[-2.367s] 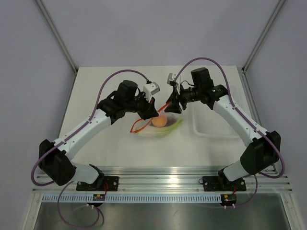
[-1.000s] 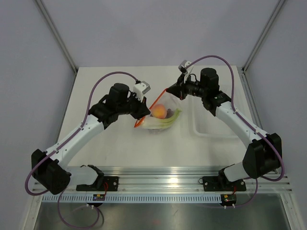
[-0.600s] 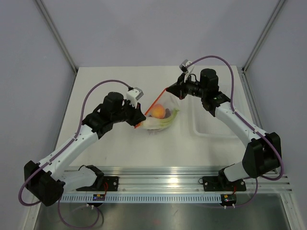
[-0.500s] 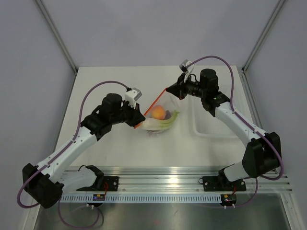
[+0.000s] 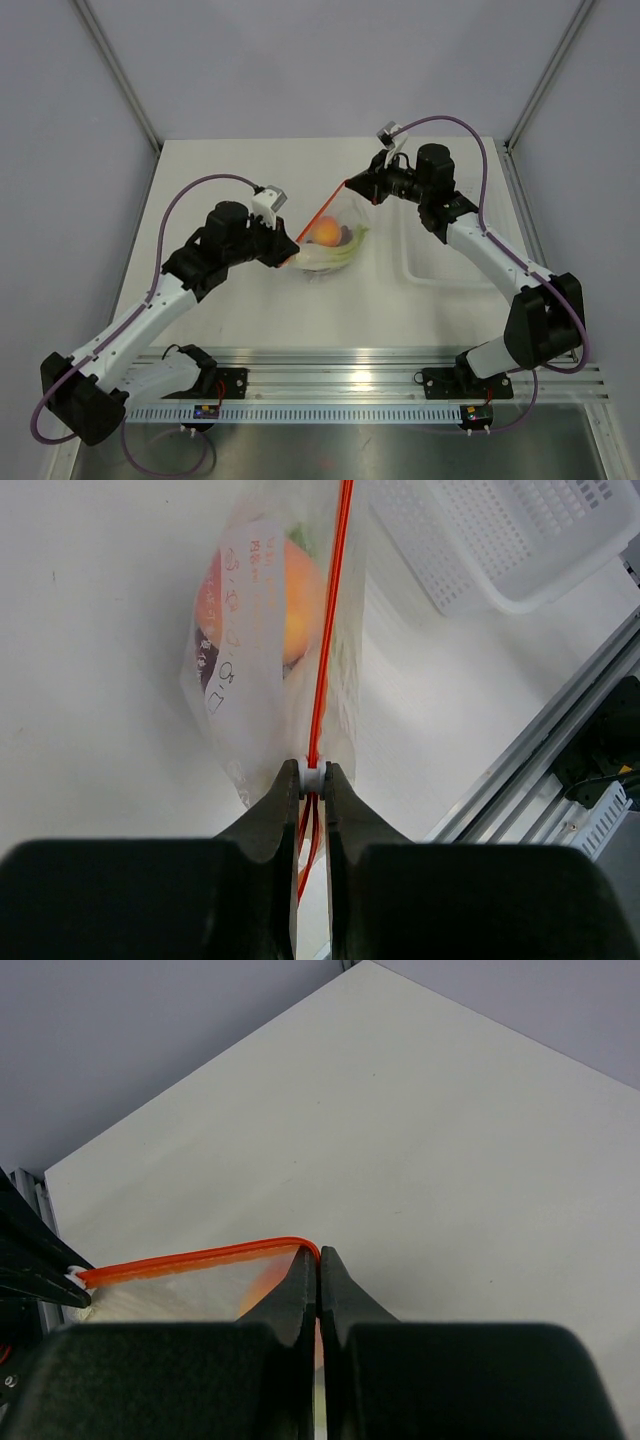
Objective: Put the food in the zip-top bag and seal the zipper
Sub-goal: Zip the zipper food storage bag at the center of the board, then place the zipper food storage bag at the center of the board.
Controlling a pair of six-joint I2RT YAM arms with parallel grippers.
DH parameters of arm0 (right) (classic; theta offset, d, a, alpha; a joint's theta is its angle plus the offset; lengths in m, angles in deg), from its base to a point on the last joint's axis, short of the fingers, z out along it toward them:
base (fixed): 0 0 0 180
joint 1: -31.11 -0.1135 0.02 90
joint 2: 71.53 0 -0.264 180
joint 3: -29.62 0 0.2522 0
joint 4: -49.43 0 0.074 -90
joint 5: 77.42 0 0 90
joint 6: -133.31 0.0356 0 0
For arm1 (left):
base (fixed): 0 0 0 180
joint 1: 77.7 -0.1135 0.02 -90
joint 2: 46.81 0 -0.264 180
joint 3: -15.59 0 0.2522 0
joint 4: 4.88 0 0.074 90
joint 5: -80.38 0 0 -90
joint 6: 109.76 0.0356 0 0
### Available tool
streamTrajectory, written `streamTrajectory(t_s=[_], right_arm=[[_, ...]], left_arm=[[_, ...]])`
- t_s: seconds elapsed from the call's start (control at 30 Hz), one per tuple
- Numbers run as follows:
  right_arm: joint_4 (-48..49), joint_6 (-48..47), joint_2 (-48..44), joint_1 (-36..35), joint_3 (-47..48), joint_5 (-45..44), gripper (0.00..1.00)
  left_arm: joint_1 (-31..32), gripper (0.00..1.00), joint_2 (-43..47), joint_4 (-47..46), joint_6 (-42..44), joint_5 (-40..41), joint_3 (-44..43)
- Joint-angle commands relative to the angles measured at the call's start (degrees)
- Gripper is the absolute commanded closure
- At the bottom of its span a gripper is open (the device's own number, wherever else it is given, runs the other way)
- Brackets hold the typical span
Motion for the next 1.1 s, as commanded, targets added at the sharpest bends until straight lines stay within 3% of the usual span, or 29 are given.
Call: streamTrajectory(t_s=[0.0,0.63,0.8,1.07], right_arm=[[11.6,0.5,-0.6,2.5,2.1,-10.9,1.0],[13.7,5.3,1.1,3.0,4.1,-10.9,1.0],[15.1,6.0,2.7,3.0,5.7,-8.5,1.0],[17.2,10.3,11.9,3.0,16.6,-4.7,1.0]], left_arm=[[-0.3,1.0,2.7,8.2,-1.8,0.8,2.6],[-0.3,1.0,7.9,10.3,-4.7,1.0,1.5],[-0.6,1.0,2.1,10.4,-1.3,7.8,-8.5],[-2.0,1.0,-6.1,14.1,7.0,17.8,-28.1]])
